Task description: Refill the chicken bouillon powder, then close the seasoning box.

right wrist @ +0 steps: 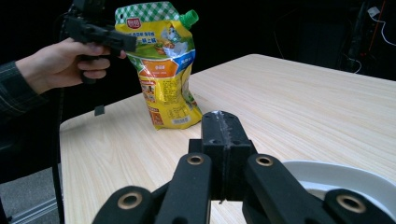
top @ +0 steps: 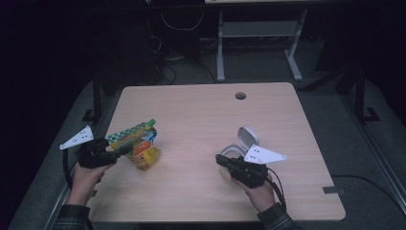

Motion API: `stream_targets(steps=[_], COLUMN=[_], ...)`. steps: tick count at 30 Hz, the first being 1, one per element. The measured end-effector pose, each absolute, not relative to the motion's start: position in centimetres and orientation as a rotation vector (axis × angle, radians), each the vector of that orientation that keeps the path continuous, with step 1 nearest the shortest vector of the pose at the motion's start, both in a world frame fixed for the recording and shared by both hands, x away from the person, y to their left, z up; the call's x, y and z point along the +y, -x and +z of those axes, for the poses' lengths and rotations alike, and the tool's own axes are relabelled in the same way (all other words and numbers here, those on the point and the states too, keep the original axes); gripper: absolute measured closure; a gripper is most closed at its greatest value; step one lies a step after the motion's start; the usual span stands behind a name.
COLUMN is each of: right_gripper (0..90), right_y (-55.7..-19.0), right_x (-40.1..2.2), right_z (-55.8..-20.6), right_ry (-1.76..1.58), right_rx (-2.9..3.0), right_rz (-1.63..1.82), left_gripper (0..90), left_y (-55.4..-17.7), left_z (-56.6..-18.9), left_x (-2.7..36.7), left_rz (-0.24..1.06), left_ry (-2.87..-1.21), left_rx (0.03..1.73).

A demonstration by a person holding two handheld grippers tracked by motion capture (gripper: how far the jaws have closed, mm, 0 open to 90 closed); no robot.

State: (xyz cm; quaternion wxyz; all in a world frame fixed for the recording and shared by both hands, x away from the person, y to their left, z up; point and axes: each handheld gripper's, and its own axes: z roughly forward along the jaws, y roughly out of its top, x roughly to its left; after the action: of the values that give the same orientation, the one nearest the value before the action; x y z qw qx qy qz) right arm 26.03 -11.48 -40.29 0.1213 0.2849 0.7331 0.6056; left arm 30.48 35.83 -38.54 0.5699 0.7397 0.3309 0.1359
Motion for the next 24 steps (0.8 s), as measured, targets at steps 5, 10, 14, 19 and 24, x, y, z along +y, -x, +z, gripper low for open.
stream_targets(steps=[5,10,14,19,24], right_gripper=[89.6,89.6,89.6,89.6,89.6], right_y=[-26.2,-26.4,-26.3,-26.3,-25.9], right_x=[-12.1,-12.8,-13.5,-14.5,-15.9], right_z=[-40.2,-40.2,-40.2,-40.2,-40.5], right_ry=[-0.848,-0.863,-0.867,-0.873,-0.892], right_rx=[2.14,2.134,2.138,2.153,2.134], right_rz=[1.757,1.745,1.727,1.703,1.67], left_gripper=[23.9,21.6,21.7,21.7,21.3], left_y=[-29.5,-28.4,-27.3,-25.8,-24.3], left_z=[-38.9,-39.3,-39.7,-40.1,-40.9], left_x=[36.3,36.8,37.2,36.9,35.6], left_rz=[0.338,0.343,0.353,0.347,0.318], left_ry=[-1.749,-1.751,-1.764,-1.777,-1.807], left_rx=[0.806,0.819,0.826,0.823,0.802])
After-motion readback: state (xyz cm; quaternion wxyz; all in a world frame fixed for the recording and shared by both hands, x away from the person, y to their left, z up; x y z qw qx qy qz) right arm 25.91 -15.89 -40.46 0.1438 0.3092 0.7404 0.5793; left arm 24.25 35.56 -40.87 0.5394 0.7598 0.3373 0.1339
